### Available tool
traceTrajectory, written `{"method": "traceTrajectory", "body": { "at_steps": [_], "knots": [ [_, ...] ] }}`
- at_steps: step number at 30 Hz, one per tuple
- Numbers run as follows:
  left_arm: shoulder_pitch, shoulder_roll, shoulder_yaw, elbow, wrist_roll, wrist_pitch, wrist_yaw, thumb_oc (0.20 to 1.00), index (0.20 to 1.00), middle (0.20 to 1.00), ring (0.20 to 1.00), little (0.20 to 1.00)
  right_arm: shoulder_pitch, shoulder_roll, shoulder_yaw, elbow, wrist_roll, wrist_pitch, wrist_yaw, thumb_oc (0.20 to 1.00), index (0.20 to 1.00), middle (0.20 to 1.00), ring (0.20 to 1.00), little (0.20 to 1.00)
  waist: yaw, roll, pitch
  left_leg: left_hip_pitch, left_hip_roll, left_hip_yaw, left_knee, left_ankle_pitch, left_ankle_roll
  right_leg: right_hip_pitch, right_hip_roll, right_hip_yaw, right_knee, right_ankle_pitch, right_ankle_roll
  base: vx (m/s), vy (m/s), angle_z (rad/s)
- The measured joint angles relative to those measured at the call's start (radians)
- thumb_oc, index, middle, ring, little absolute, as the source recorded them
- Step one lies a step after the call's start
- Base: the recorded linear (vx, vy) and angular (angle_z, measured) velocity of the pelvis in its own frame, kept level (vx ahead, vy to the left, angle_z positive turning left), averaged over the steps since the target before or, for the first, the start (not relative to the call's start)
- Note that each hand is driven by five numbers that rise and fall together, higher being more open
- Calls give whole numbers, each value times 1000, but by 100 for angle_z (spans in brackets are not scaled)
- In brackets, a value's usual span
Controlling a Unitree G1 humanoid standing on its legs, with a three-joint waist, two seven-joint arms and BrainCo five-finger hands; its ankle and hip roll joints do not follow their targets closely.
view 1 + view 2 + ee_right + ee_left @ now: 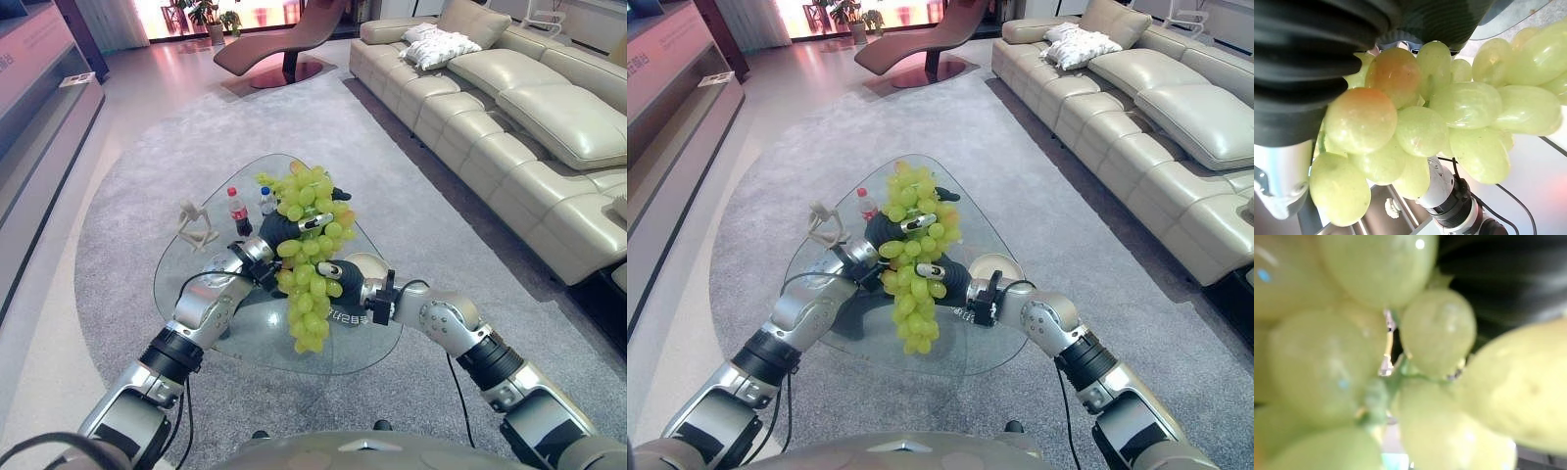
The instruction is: Pick up fruits into the plate
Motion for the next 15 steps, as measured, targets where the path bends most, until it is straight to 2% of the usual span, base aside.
{"method": "traceTrajectory", "body": {
  "at_steps": [1, 2, 3, 15],
  "knots": [
    [0, -1, -1, 8, 10, 0, 0, 200, 200, 200, 200, 200, 0, 0, 4, 0, 0, 0, -4, 1000, 1000, 1000, 1000, 1000, -2, 0, -2, 0, 0, 1, 0, 0, 0, 0, 0, 0, 0, 0, 0, 0, 0, 0],
    [0, -6, -3, 19, 23, 0, 0, 200, 200, 200, 200, 200, 0, 0, 9, 0, 0, 1, -9, 498, 498, 498, 498, 498, -3, 0, -5, 0, 0, 3, 0, 0, 0, -1, 0, 2, 0, 0, 0, 0, 0, 0],
    [0, -8, -3, 25, 35, 0, -1, 200, 200, 200, 200, 200, 0, 0, 12, 0, 0, 1, -19, 200, 200, 200, 200, 200, -3, 0, -6, 0, 0, 4, 0, 0, 0, -1, 0, 2, 0, 0, 0, 0, 0, 0],
    [0, -43, -4, 42, 79, 1, 16, 200, 200, 200, 200, 200, 7, 16, 21, 0, -3, -20, -109, 200, 200, 200, 200, 200, -8, -1, -15, 3, 0, 7, 0, -1, 0, -2, 0, 7, 0, 0, 0, 0, 0, 0]
  ]
}}
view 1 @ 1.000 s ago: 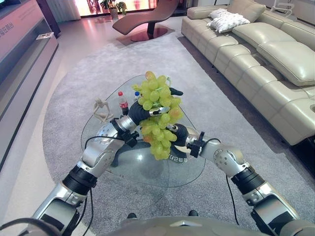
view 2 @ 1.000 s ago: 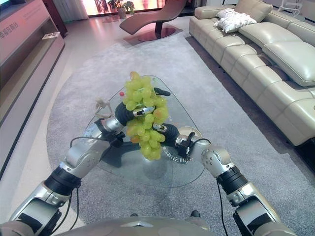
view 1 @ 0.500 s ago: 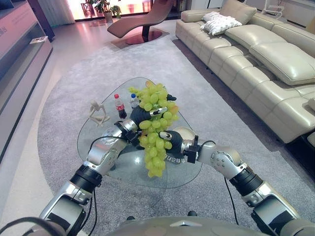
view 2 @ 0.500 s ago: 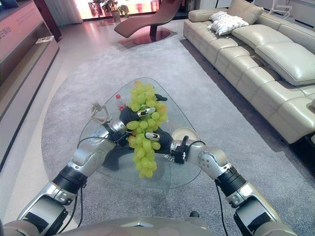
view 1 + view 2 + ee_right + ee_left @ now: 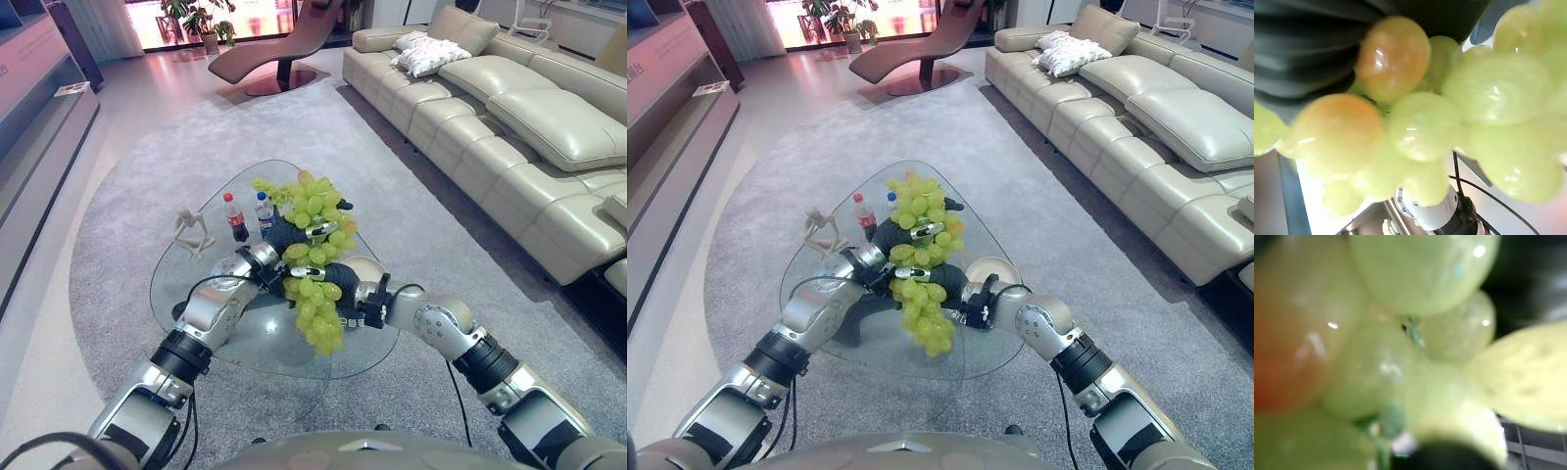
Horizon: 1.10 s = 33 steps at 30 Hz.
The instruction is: Pick up fruits into the plate
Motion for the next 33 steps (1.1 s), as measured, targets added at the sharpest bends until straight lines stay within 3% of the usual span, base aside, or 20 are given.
{"method": "traceTrajectory", "body": {
  "at_steps": [5, 6, 7, 8, 9, 13, 19, 27, 33],
  "knots": [
    [1, 0, 1, -3, -6, 0, 5, 200, 200, 200, 200, 200, 10, 6, 0, 0, -7, -21, -3, 200, 200, 200, 200, 200, 2, 0, 0, 0, 0, 0, 0, -1, 0, 0, 0, -1, 0, 0, 0, 12, 5, 0],
    [3, 1, 1, -3, -14, 0, 4, 238, 238, 238, 238, 238, 17, 10, -1, 0, -11, -29, -3, 200, 200, 200, 200, 200, 4, 0, 0, -1, 0, 0, 0, -1, 0, 0, 0, -1, 0, 0, 0, 0, 0, 0],
    [12, 1, 4, -9, -30, 2, 6, 470, 470, 470, 470, 470, 29, 16, -2, 0, -15, -42, -3, 200, 200, 200, 200, 200, 4, 0, 0, -2, 0, -1, 0, -2, 0, 0, 0, -2, 0, 0, 0, 0, 0, 0],
    [12, 1, 4, -9, -30, 2, 6, 470, 470, 470, 470, 470, 29, 16, -2, 0, -15, -42, -3, 200, 200, 200, 200, 200, 4, 0, 0, -2, 0, -1, 0, -2, 0, 0, 0, -2, 0, 0, 0, 0, 0, 0],
    [27, 1, 6, -15, -47, 5, 9, 1000, 1000, 1000, 1000, 1000, 43, 21, -2, 0, -18, -46, -3, 200, 200, 200, 200, 200, 6, 0, 0, -3, 0, -2, -1, -2, 0, 0, -1, -3, 0, 0, 0, 0, 0, 0],
    [111, 4, 72, -36, -82, 28, -13, 1000, 1000, 1000, 1000, 1000, 90, 22, -22, -1, -24, -78, -7, 200, 200, 200, 200, 200, 6, 2, 2, -8, 0, -8, -3, -4, 3, -1, -2, -10, -1, -1, 1, 11, 31, 5],
    [209, 21, 124, -36, -121, 44, -49, 1000, 1000, 1000, 1000, 1000, 150, 6, -141, 5, -21, -138, -32, 200, 200, 200, 200, 200, 29, 13, 11, -33, -1, -23, -4, -5, 5, -16, -3, -23, -5, -2, 2, -4, 24, 7],
    [278, 21, 184, -9, -157, 43, -58, 1000, 1000, 1000, 1000, 1000, 178, -40, -244, 185, -14, -192, -50, 200, 200, 200, 200, 200, 56, 28, 72, -57, -1, -46, 0, 0, 2, -22, -3, -49, -5, -2, 2, -23, -1, 9],
    [283, 4, 208, 198, -137, 43, -6, 1000, 1000, 1000, 1000, 1000, 176, -55, -258, 315, -15, -219, -72, 200, 200, 200, 200, 200, 76, 24, 106, -84, -1, -70, 0, 5, -1, -36, -3, -69, -1, -6, 6, -90, -25, 10]
  ]
}}
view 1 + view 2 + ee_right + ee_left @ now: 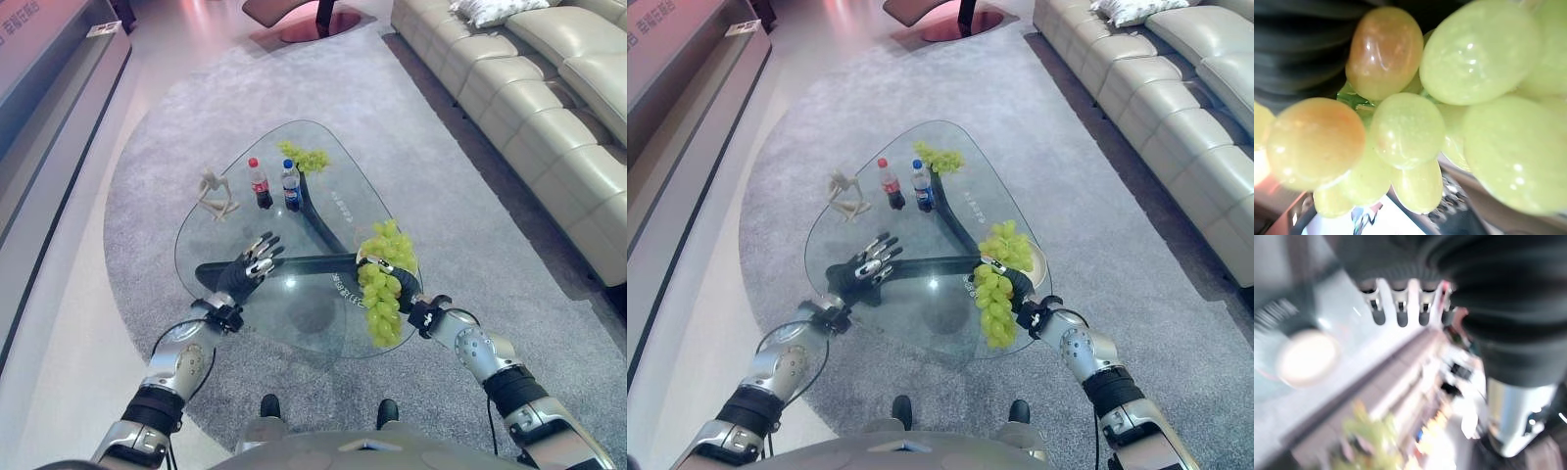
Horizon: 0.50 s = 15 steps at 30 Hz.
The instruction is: Pick up fruits into the plate
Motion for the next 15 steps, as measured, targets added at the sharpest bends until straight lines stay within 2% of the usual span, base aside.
{"method": "traceTrajectory", "body": {
  "at_steps": [4, 9, 13, 15],
  "knots": [
    [-61, -3, 0, 189, 2, -8, 75, 1000, 1000, 1000, 1000, 1000, -144, -5, -21, 168, -14, -34, -44, 200, 200, 200, 200, 200, 6, -1, 70, -91, -2, -14, 12, 26, 3, -78, 1, -5, 1, 24, -8, -194, 0, 7],
    [-127, -38, -2, 393, 41, -19, 203, 1000, 1000, 1000, 1000, 1000, -315, -59, -99, 392, -121, -87, -84, 200, 200, 200, 200, 200, 22, 11, 233, -170, -5, -47, 38, 42, 2, -125, 1, -28, 5, 34, -12, -117, -47, 16],
    [-159, -42, -2, 482, 61, -17, 237, 1000, 1000, 1000, 1000, 1000, -423, -121, -111, 514, -205, -121, -121, 200, 200, 200, 200, 200, 44, 30, 325, -266, -5, -75, 81, 44, 2, -197, 0, -49, 33, 39, -18, -178, -67, 15],
    [-182, -42, -1, 555, 92, -31, 240, 1000, 1000, 1000, 1000, 1000, -523, -142, -138, 635, -260, -148, -146, 200, 200, 200, 200, 200, 58, 47, 372, -333, -7, -88, 108, 44, 2, -266, -8, -55, 80, 30, -18, -84, 8, 14]
  ]
}}
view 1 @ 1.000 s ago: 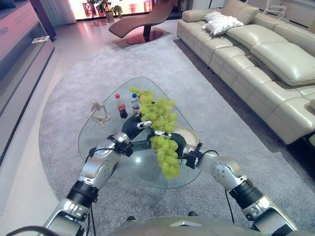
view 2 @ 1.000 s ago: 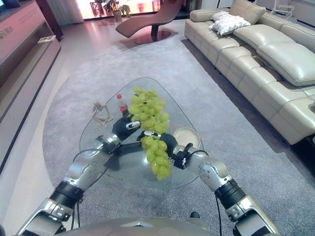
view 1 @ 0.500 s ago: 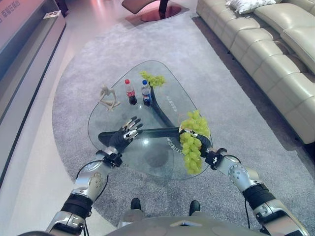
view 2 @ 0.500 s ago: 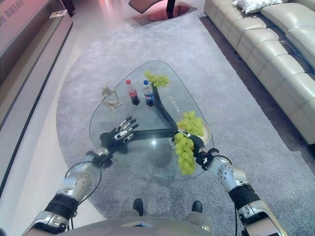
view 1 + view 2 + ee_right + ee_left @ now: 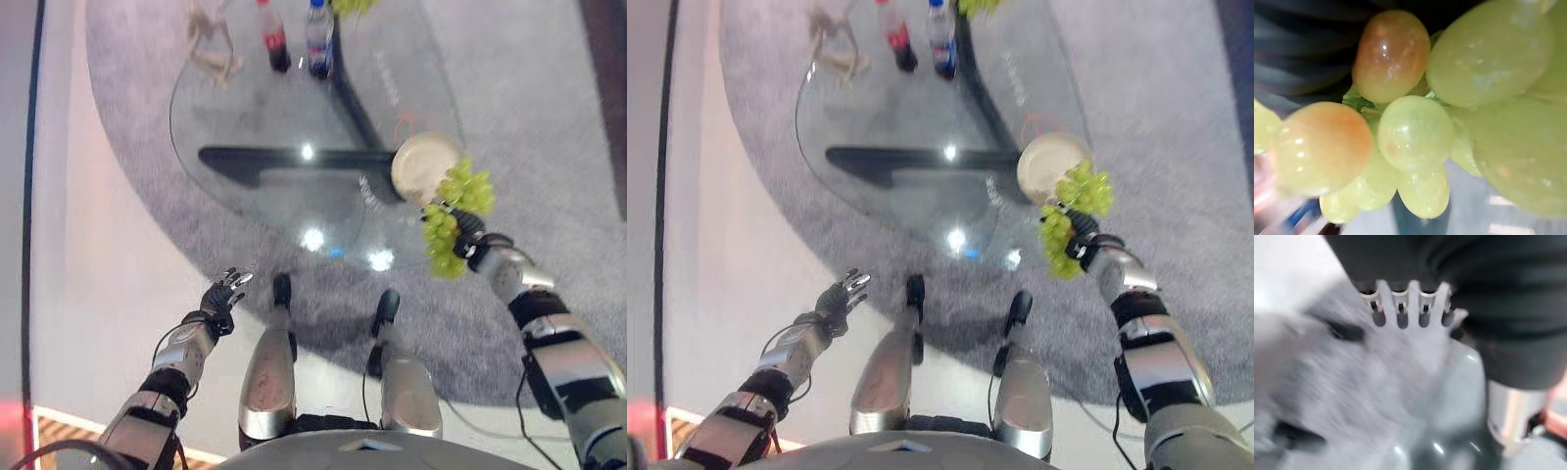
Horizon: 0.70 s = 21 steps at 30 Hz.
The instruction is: Pick up fruits into the plate
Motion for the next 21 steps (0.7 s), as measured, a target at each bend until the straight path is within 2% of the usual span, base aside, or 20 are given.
{"method": "traceTrajectory", "body": {
  "at_steps": [4, 6, 7, 10, 13, 17, 19, 21],
  "knots": [
    [27, -2, 3, 75, 26, -16, -2, 1000, 1000, 1000, 1000, 1000, -47, -24, 2, 27, -95, -19, -44, 200, 200, 200, 200, 200, 16, 14, 9, -50, -18, -18, 14, 3, 5, -60, -25, -11, 64, -30, 6, -28, 10, 16],
    [47, 3, 2, 78, 59, -35, -3, 1000, 1000, 1000, 1000, 1000, -92, -47, 5, 32, -186, -34, -93, 200, 200, 200, 200, 200, 25, 15, 9, -107, -37, -32, 47, -2, 12, -149, -59, -12, 181, -91, 8, -33, -9, 22],
    [47, 3, 2, 83, 72, -36, -4, 1000, 1000, 1000, 1000, 1000, -117, -60, 14, 40, -220, -36, -117, 200, 200, 200, 200, 200, 35, 15, 9, -134, -42, -36, 61, -3, 13, -183, -69, -11, 216, -101, 8, -23, -5, 15],
    [47, 3, -1, 116, 131, -36, -1, 1000, 1000, 1000, 1000, 1000, -227, -101, 48, 56, -327, -38, -210, 200, 200, 200, 200, 200, 62, 15, 10, -234, -50, -38, 107, -5, 16, -296, -85, 3, 291, -114, 5, -4, 0, 2],
    [52, 5, -20, 126, 144, -40, 3, 1000, 1000, 1000, 1000, 1000, -304, -108, 107, 73, -394, -31, -293, 200, 200, 200, 200, 200, 72, 15, 10, -277, -53, -40, 130, -6, 17, -344, -93, 5, 322, -120, -1, 27, 1, 1],
    [52, 3, -51, 101, 143, -58, 7, 1000, 1000, 1000, 1000, 1000, -383, -137, 154, 76, -497, 8, -441, 200, 200, 200, 200, 200, 82, 16, 10, -343, -65, -43, 153, -4, 26, -415, -110, 13, 361, -127, -2, 57, 10, 5],
    [59, 5, -70, 74, 143, -58, 12, 1000, 1000, 1000, 1000, 1000, -411, -155, 161, 89, -556, 51, -535, 200, 200, 200, 200, 200, 88, 16, 10, -380, -69, -43, 169, -3, 28, -447, -114, 17, 367, -126, -3, 37, 31, 1],
    [59, 5, -81, 70, 143, -58, 17, 1000, 1000, 1000, 1000, 1000, -420, -168, 161, 96, -586, 75, -587, 200, 200, 200, 200, 200, 92, 16, 10, -402, -71, -43, 172, -3, 28, -472, -115, 22, 373, -125, -4, 57, 51, -1]
  ]
}}
